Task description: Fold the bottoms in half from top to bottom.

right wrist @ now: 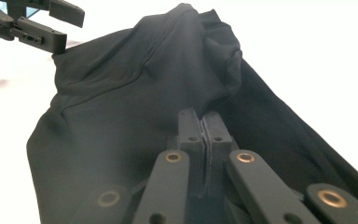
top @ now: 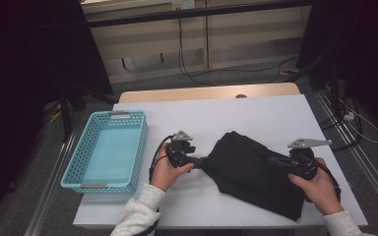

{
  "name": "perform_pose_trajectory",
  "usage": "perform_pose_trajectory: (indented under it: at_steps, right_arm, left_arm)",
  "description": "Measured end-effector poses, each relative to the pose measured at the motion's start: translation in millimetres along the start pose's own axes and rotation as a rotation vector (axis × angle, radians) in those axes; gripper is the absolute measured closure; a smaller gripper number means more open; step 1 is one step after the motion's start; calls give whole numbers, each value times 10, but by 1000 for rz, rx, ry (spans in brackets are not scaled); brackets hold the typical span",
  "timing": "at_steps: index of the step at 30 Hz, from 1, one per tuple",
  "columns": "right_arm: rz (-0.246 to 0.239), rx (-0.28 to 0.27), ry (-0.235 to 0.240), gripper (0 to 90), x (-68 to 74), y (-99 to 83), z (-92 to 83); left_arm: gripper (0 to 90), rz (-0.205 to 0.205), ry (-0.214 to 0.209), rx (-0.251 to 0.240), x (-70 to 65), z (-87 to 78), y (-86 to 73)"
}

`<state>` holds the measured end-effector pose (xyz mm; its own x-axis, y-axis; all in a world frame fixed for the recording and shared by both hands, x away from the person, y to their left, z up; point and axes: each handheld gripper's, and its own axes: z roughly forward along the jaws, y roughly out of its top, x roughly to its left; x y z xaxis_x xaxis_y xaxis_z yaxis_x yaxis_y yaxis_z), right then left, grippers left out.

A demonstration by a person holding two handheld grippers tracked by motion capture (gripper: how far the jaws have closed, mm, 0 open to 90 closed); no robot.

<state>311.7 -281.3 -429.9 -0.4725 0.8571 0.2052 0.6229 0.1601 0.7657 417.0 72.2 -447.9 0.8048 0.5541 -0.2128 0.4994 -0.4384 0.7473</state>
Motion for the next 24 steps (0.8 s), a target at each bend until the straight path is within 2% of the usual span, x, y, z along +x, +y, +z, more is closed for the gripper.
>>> perform_pose_trajectory:
  at_steps: [7,8,9,11,12,14,16,21,24]
  right_arm:
    - [11,11,-12,871,-73,-87,-49]
    - [13,10,-14,838,-76,-96,-38]
    - [12,9,-24,763,-76,-99,-25]
    - [-9,2,-27,747,-58,-95,-10]
    - [-17,-1,-29,718,-48,-92,-7]
    - [-40,-11,-46,639,-25,-84,2]
    - [-51,-21,-53,569,-13,-77,13]
    - [-58,-29,-83,490,-15,-93,45]
    - [-53,-24,-97,445,-32,-104,64]
  left_arm:
    - [258,-9,-17,14,-44,72,-20]
    - [259,-9,-20,12,-50,75,-17]
    - [264,-7,-23,13,-53,76,-15]
    - [269,-8,-30,20,-64,88,-18]
    - [272,-25,-32,19,-71,104,-30]
    - [284,-32,-20,29,-77,131,-46]
    - [301,-46,-29,37,-87,155,-63]
    - [378,-70,-25,53,-98,166,-73]
    - [474,-82,-28,60,-147,175,-83]
